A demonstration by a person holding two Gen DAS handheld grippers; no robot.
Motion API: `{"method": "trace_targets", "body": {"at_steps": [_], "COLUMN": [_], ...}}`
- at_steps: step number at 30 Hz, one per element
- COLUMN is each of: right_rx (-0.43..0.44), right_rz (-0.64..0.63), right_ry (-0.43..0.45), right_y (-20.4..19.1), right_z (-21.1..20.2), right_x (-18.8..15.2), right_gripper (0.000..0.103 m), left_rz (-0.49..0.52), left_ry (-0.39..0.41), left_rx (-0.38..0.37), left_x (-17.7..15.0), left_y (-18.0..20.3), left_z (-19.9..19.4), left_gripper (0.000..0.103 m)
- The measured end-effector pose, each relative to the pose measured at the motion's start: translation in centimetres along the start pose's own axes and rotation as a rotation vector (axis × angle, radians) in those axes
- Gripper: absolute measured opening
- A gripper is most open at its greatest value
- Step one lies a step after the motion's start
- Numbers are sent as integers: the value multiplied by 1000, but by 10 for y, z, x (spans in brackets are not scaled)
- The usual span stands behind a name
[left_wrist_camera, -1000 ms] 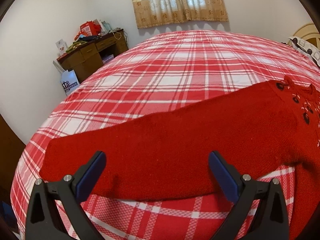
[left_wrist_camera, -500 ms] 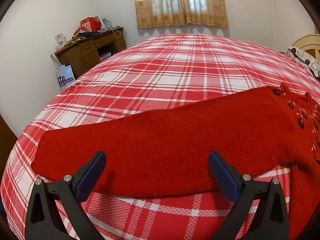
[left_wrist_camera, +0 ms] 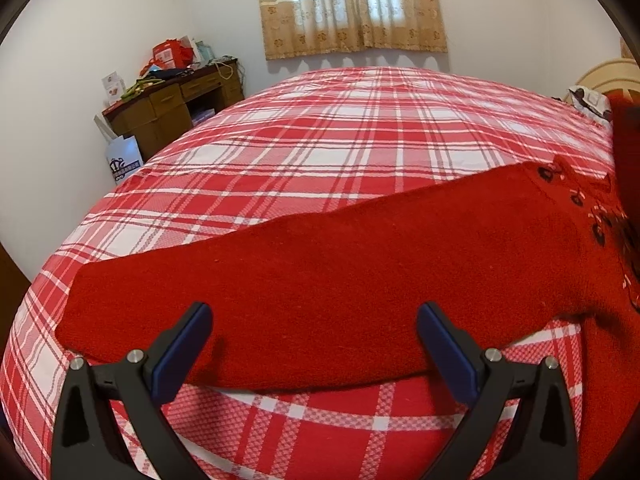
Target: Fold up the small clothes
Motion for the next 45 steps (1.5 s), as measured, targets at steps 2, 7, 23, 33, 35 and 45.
{"method": "trace_targets", "body": {"at_steps": [2, 7, 23, 33, 35, 45], "right_rx": [74, 219, -175, -143, -154, -105], "right_rz": [-33, 7, 313, 273, 255, 380], "right_ry": [-73, -90, 100, 143, 151, 160], "right_y": [-21, -27, 261, 248, 245, 267], "right_z": [23, 22, -79, -68, -65, -57], "right_x": [-16, -40, -143, -168, -174, -189], "right_gripper": [11, 46, 56, 56, 56, 59], "left_rz": [21, 21, -6, 87, 82, 93], "left_ry": [-8, -2, 13, -37, -67, -183], "left_rx": [18, 12, -139, -283, -321, -363], "left_x": [-1, -2, 13, 52, 52, 39], "left_y": [1, 1, 20, 123, 143, 202], "left_z": [2, 1, -32, -30, -20, 29], "left_gripper": [103, 103, 103, 95, 87, 64]}}
Point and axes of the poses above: each gripper's, at about its wrist camera, not at the fingertips, and z roughly the way its jaws point, y to its right, x to its top, the point moved 9 cm from there along z, roughly the way its jaws point, and after that the axes turned 13 degrees about -x, right-handed, at the moved point
